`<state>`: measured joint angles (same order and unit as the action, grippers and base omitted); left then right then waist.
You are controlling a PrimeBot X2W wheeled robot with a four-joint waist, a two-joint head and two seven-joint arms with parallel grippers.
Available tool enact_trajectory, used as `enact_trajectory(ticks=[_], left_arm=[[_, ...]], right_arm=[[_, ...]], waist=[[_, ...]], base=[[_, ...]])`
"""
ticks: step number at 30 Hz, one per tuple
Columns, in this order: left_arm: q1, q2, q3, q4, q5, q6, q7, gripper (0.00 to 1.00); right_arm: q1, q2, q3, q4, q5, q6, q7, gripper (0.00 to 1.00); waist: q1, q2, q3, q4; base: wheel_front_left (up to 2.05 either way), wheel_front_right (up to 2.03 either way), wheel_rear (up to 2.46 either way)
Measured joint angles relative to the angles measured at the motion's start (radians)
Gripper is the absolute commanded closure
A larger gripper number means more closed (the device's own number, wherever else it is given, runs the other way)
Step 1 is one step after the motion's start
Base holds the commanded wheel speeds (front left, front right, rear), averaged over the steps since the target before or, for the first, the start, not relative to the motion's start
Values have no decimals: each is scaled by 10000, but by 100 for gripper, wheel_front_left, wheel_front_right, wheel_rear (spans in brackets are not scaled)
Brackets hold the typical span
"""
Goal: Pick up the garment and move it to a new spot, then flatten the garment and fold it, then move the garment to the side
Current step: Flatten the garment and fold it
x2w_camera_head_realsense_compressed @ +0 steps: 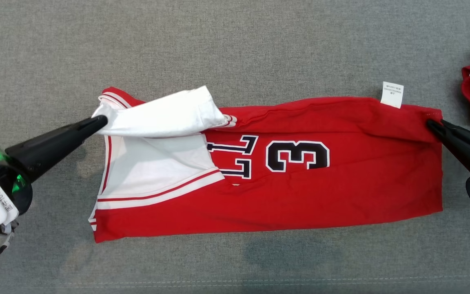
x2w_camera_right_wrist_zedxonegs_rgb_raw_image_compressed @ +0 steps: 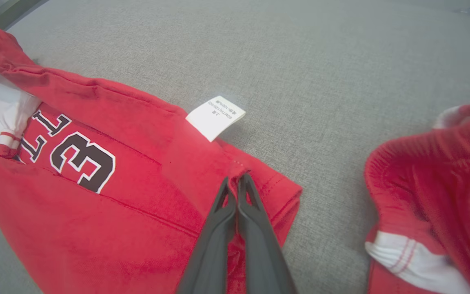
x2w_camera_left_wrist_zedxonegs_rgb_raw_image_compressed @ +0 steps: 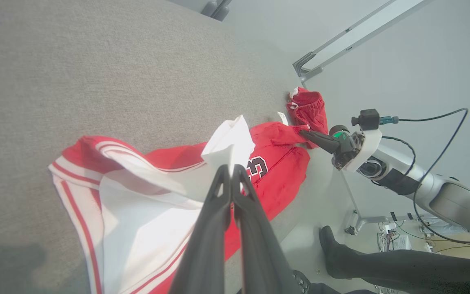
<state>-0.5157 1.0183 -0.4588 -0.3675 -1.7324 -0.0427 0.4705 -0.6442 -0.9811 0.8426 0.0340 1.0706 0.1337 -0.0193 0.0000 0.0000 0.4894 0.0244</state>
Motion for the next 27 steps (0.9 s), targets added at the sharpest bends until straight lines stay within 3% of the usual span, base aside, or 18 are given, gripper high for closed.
enact_trajectory(ticks=[7,8,10,11,12,13,14,22,27], left_arm=[[1110,176,104,-46,-52,-6,-606,100],[1268,176,100,-36,-52,-17,-675,100],[1532,148,90,19,-86,-46,-815,82],[1651,150,84,77,-107,-94,-853,65],[1728,144,81,130,-107,-104,-918,51],[1821,128,96,196,-130,-104,-1009,20],[1892,128,86,255,-138,-107,-1026,0],[2572,58,109,625,-35,-282,-1622,0],[2945,128,263,650,1126,-360,-2600,0]], right_arm=[[231,-303,194,-447,-453,0,-456,100],[267,-349,230,-476,-556,0,-529,72],[393,-408,301,-514,-821,0,-752,60],[454,-410,343,-514,-867,0,-836,51],[531,-422,362,-520,-928,0,-949,13],[612,-431,362,-529,-980,0,-1080,0],[685,-439,362,-531,-976,0,-1150,0],[1609,-539,-8,-535,-915,0,-1779,0],[2631,-479,-859,-884,-324,0,-2194,0]], waist=[[0,0,-1,69],[0,0,-5,73],[0,0,-11,81],[0,0,-18,84],[0,0,-24,86],[0,0,-34,82],[0,0,-46,73],[0,0,-226,24],[0,0,-483,18]], base=[[0,0,0],[0,0,0],[0,0,0],[0,0,0],[0,0,0],[0,0,0],[0,0,0],[0,0,0],[0,0,0]])
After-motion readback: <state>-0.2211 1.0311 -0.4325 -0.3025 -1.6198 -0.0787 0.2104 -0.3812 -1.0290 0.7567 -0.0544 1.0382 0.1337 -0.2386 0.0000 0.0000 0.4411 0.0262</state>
